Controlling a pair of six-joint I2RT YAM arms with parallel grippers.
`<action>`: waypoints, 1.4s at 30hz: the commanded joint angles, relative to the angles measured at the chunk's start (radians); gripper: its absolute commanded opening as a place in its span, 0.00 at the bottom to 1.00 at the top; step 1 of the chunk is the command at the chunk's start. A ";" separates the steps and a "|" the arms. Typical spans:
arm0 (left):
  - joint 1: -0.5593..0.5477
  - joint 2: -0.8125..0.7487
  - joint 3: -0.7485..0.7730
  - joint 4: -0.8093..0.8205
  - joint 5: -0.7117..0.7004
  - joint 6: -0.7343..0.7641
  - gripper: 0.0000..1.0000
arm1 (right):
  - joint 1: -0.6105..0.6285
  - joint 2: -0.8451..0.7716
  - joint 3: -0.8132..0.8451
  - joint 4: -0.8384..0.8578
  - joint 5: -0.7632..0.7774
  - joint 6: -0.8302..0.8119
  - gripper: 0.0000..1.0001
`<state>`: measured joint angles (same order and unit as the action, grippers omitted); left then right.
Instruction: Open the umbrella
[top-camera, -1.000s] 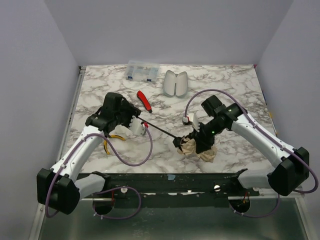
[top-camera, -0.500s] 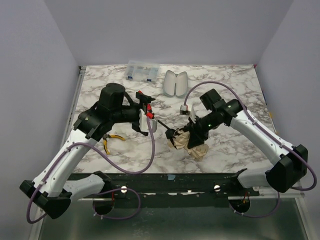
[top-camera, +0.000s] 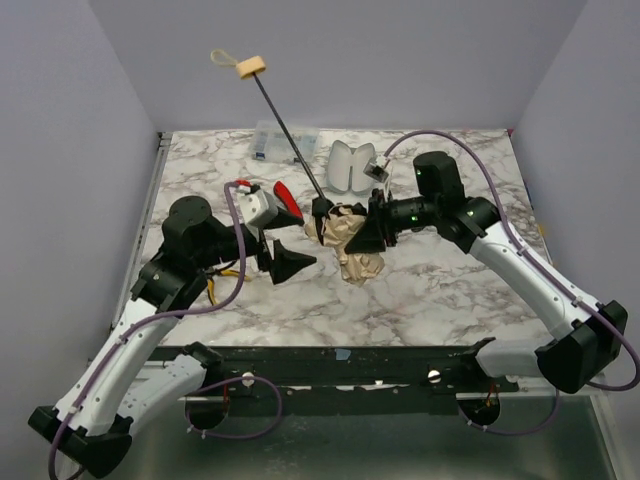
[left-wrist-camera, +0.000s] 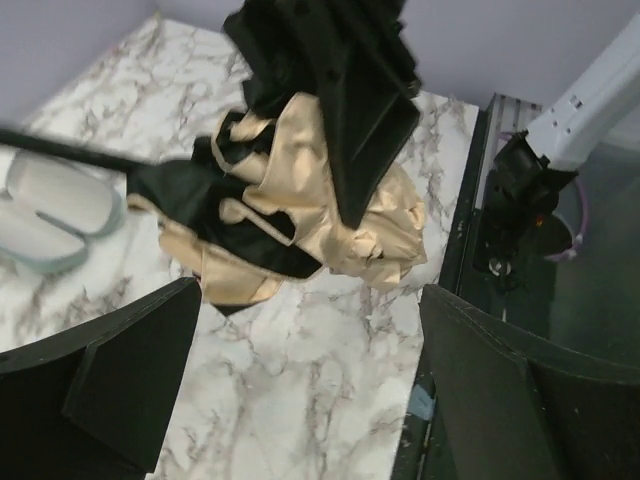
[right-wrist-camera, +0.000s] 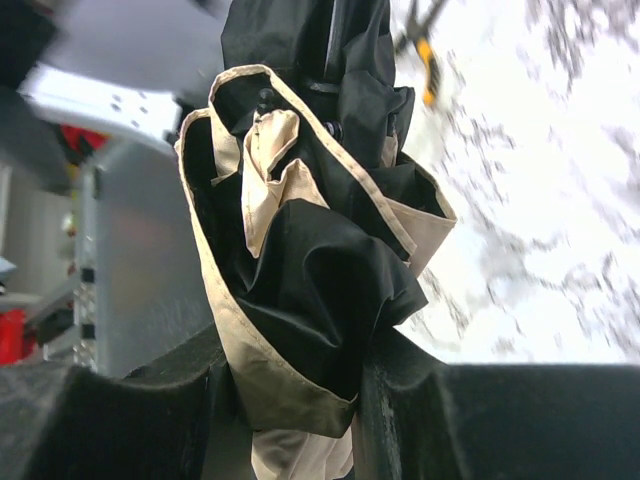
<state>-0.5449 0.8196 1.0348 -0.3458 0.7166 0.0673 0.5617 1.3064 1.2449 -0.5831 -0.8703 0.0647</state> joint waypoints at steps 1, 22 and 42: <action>0.078 0.041 -0.061 0.199 0.112 -0.423 0.94 | -0.003 -0.037 0.034 0.321 -0.158 0.275 0.01; 0.067 0.227 -0.088 0.589 0.129 -0.847 0.70 | 0.007 -0.016 0.051 0.228 -0.268 0.156 0.08; 0.185 0.203 -0.162 0.654 0.172 -0.980 0.00 | -0.048 -0.197 -0.010 -0.035 0.168 0.027 0.90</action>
<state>-0.4030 1.0580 0.8761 0.2447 0.8791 -0.8398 0.5179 1.1725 1.2533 -0.5213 -0.8860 0.1181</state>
